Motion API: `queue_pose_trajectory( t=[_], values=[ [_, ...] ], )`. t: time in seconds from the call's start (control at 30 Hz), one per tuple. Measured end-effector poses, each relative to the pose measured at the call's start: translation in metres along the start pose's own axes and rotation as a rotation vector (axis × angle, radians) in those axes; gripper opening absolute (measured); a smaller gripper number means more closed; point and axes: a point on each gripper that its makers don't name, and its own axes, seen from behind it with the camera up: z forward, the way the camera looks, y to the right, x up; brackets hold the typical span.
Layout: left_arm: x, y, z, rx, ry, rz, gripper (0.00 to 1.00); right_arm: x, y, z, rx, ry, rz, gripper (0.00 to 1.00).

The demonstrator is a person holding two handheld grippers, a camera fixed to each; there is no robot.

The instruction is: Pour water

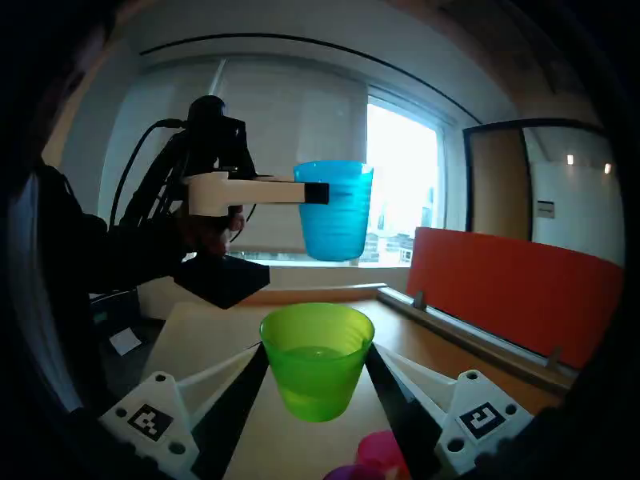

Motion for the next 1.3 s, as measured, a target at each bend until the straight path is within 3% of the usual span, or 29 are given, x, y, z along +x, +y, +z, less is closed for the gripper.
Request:
queue_pose_trajectory(
  t=[0.67,0.9,1.3],
  values=[
    [-0.038,-0.010,-0.007,0.014,-0.070,-0.035,0.85,-0.007,-0.004,-0.008,0.008,-0.037,0.011,0.88],
    [-0.067,-0.010,-0.010,0.008,-0.130,-0.071,0.86,-0.018,-0.006,-0.016,0.018,-0.074,0.024,0.88],
    [-0.107,-0.010,-0.017,-0.003,-0.208,-0.070,0.86,-0.043,-0.011,-0.025,0.043,-0.149,0.041,0.88]
  ],
)
